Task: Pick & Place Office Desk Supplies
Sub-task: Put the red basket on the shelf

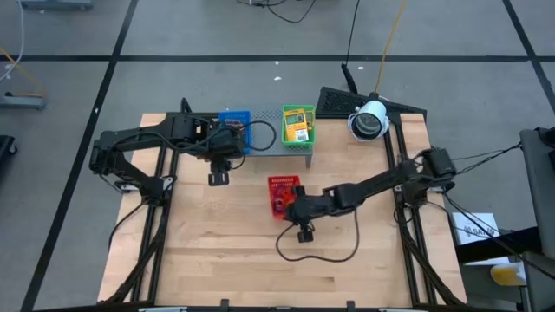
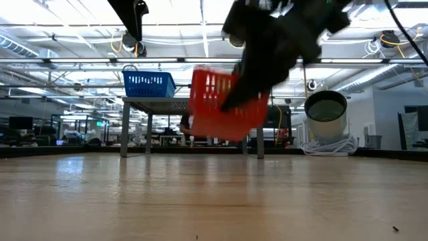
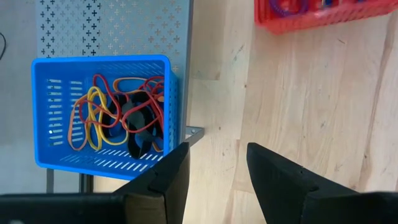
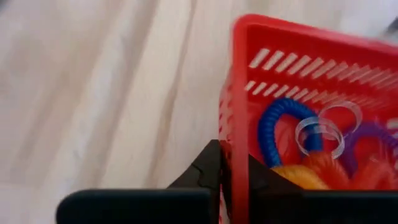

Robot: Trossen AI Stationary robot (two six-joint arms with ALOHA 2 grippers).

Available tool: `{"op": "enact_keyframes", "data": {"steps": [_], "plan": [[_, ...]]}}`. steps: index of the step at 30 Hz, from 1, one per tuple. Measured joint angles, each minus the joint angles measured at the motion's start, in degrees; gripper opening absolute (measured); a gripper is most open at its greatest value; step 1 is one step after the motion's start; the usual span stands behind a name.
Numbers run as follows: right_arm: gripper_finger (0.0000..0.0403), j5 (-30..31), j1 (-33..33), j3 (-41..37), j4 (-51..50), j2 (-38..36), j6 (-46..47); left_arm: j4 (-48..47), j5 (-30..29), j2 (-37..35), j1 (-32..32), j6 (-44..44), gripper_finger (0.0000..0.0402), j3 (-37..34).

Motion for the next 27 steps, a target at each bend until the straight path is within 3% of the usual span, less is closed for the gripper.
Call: {"op": "enact_keyframes", "data": {"steps": [12,16,20,24,27], "plan": [[0.0001,5.6,2.0,0.4,-0.1,-17.2,-4.0,-0.2,-1.2,0.0,0.0,-0.1,0.017,0.0],[0.0,3.9,-0.7,5.0,-3.1,-17.5,-5.3,-0.4,-4.6,0.0,0.0,-1.7,0.017,0.0],[0.0,2.2,-5.0,14.8,-12.2,-14.0,-7.7,-0.4,-4.5,-0.1,0.0,-1.1,0.017,0.0],[0.0,1.9,-10.5,23.7,-19.5,-10.7,-10.3,-0.2,-1.4,-2.2,0.0,-0.4,0.017,0.0],[0.0,-2.9,-14.6,27.4,-19.8,-10.1,-10.3,0.2,1.7,-4.9,0.0,-0.3,0.017,0.0]]}}
